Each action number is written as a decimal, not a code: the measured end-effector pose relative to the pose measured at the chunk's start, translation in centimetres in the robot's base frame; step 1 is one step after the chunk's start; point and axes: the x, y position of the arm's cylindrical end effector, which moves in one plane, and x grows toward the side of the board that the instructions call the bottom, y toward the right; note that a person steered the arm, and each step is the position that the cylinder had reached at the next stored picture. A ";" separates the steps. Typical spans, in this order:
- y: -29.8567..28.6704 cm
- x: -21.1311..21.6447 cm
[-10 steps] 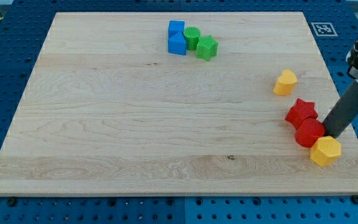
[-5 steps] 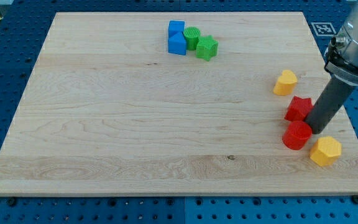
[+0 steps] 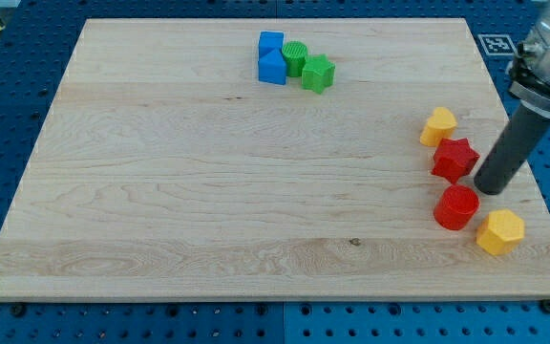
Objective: Adjust the red and yellow blocks to form a line
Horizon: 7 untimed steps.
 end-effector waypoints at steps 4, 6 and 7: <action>0.9 5.2; -0.6 6.4; -0.7 6.4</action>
